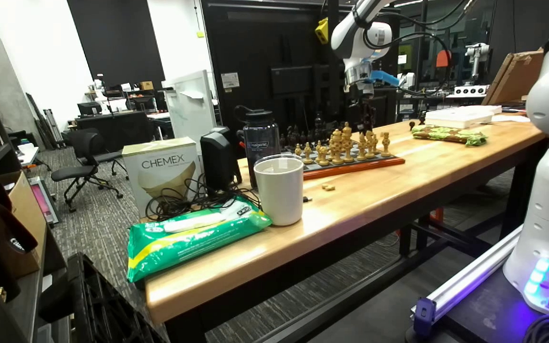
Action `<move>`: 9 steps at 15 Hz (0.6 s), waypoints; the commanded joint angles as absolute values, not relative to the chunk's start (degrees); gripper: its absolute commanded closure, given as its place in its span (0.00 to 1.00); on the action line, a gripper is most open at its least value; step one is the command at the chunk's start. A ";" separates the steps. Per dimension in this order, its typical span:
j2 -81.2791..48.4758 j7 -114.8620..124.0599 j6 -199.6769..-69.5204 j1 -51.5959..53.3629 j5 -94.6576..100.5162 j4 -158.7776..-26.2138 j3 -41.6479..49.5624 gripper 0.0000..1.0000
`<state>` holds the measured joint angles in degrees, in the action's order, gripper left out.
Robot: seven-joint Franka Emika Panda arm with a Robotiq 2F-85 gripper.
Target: Pick up the white bishop and move it downwards by two squares
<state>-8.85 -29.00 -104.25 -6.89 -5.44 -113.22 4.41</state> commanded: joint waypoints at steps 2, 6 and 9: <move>-7.45 -29.61 -103.62 -7.08 -4.93 -113.53 4.06 0.63; -6.69 -29.24 -103.71 -6.89 -4.49 -113.58 3.98 0.79; -5.48 -28.86 -103.69 -6.73 -3.79 -113.59 3.98 0.69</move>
<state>-8.20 -29.00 -104.26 -6.83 -5.16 -112.96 4.26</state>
